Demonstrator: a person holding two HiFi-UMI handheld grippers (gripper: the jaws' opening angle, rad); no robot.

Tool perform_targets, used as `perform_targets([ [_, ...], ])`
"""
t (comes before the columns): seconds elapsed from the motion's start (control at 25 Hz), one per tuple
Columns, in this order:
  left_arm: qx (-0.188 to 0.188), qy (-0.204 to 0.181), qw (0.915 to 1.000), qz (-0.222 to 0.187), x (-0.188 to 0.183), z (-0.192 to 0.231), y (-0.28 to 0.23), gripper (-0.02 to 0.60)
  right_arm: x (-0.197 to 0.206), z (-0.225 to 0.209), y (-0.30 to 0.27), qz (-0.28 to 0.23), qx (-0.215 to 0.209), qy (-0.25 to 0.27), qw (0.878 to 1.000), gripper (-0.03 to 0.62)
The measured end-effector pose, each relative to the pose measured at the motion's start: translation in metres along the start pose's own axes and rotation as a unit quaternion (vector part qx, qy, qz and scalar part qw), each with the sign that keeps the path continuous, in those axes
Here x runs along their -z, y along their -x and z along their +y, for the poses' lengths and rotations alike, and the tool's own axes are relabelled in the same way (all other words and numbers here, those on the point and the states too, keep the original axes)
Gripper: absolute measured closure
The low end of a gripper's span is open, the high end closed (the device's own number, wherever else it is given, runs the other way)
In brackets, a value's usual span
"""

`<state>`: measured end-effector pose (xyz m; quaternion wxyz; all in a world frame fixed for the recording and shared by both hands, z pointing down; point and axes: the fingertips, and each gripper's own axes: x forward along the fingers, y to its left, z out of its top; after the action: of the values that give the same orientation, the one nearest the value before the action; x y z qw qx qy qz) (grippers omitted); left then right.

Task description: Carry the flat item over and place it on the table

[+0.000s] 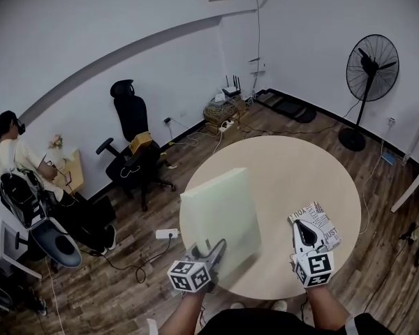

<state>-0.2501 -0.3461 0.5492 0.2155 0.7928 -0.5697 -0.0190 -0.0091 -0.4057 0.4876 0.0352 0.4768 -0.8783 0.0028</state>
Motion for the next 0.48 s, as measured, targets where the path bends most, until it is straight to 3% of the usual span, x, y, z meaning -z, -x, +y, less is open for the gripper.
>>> perform_targets([
  [0.28,0.037,0.103,0.9927,0.050,0.046,-0.006,-0.040,0.333,0.017,-0.034,0.002,0.025,0.013,0.020,0.999,0.597],
  [0.48,0.068,0.182,0.9758,0.100,0.088,-0.012,-0.065,0.334,0.023,-0.048,0.002,0.032,0.023,0.018,0.999,0.597],
])
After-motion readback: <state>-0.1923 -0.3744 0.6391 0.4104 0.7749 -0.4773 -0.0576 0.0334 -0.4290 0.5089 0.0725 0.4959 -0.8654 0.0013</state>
